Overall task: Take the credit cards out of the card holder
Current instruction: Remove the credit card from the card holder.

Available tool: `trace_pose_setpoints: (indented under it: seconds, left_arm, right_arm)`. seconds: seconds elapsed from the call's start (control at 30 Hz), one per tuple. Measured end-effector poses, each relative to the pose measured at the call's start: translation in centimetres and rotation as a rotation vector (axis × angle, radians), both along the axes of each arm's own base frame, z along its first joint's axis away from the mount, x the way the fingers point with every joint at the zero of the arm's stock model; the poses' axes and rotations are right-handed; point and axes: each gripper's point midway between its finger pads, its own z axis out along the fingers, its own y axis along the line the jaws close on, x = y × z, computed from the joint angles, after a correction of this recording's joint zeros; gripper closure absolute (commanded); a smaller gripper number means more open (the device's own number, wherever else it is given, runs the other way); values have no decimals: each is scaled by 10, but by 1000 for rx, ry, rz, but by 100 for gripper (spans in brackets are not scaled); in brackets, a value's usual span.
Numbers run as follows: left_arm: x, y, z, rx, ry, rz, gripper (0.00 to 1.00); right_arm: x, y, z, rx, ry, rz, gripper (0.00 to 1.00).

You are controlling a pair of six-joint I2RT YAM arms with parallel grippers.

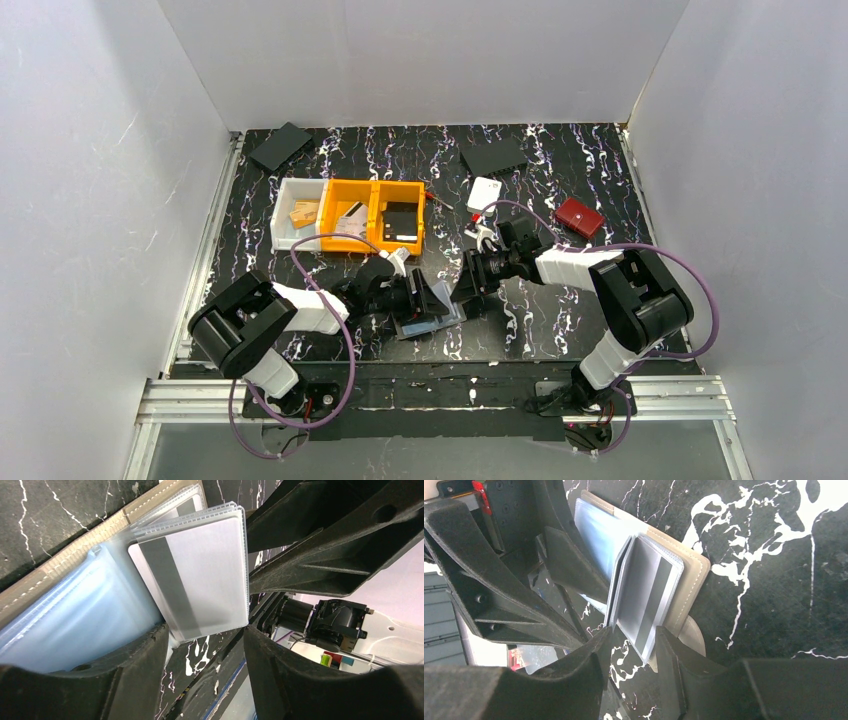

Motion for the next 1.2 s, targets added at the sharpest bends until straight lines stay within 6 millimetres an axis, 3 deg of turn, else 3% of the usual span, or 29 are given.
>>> trace_pose_setpoints:
  seconds: [0.23, 0.43, 1.2]
  left_arm:
    - [-1, -3, 4, -21, -7, -14, 33]
    - [-1, -3, 5, -25, -8, -15, 41]
    - [-1, -3, 5, -25, -3, -9, 41]
  right_arm:
    - [-9, 7, 6, 35, 6, 46, 54]
    - [-15, 11, 9, 52, 7, 74, 54]
    - [-8, 6, -3, -26, -23, 53, 52]
